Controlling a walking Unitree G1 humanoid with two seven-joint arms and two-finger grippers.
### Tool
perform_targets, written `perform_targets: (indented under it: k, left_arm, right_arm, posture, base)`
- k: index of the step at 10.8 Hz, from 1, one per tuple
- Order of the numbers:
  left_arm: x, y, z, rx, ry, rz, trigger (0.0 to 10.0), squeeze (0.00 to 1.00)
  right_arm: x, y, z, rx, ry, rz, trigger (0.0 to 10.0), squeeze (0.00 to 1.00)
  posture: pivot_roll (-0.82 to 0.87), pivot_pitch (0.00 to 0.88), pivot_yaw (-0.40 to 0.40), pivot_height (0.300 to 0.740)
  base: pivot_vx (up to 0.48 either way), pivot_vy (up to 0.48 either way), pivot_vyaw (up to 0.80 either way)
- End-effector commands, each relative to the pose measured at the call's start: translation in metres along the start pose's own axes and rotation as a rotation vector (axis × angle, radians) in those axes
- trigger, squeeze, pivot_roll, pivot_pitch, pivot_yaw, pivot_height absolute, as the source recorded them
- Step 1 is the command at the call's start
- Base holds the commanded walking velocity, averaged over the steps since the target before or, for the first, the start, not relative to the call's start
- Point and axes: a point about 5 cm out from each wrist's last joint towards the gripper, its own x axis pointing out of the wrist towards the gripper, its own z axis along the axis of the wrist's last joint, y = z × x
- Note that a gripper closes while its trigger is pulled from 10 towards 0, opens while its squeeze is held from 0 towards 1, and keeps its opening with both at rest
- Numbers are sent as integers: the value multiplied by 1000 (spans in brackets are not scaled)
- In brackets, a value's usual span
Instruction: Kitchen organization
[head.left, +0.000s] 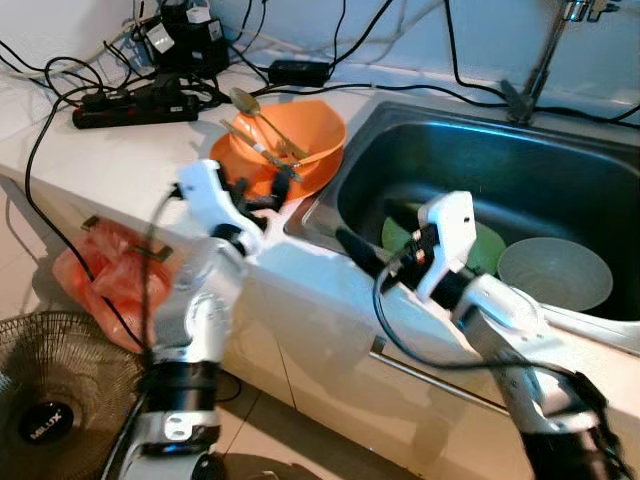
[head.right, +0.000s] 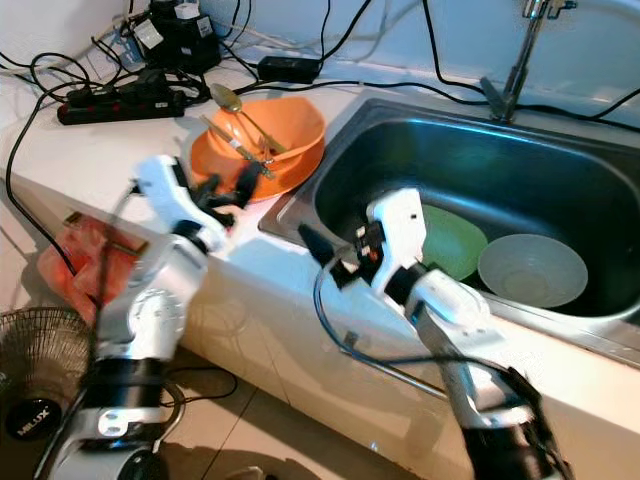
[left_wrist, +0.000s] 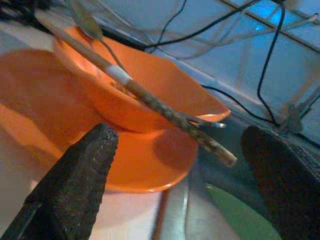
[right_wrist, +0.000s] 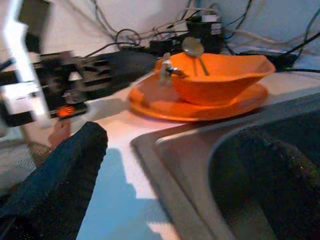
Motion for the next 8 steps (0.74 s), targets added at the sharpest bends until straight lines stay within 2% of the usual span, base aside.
perform_targets:
  k: [1, 4, 7, 8]
  left_arm:
    - [3, -3, 2, -23, -7, -19, 10000, 0]
    - [16, -10, -3, -132, -1, -38, 10000, 0]
    - [21, -8, -3, -262, -5, -27, 10000, 0]
    - [21, -4, -4, -339, -9, -10, 10000, 0]
  right_arm:
    - [-2, 4, 2, 4, 1, 26, 10000, 0]
    - [-8, 7, 2, 4, 21, 38, 10000, 0]
    - [-8, 8, 3, -8, 28, 38, 10000, 0]
    - [-7, 9, 2, -11, 31, 39, 10000, 0]
  posture:
    - [41, 82, 97, 740]
    - [23, 94, 99, 740]
    - [21, 96, 99, 740]
    - [23, 95, 99, 740]
  base:
    - [0, 0, 0]
    - [0, 0, 0]
    - [0, 0, 0]
    - [0, 0, 0]
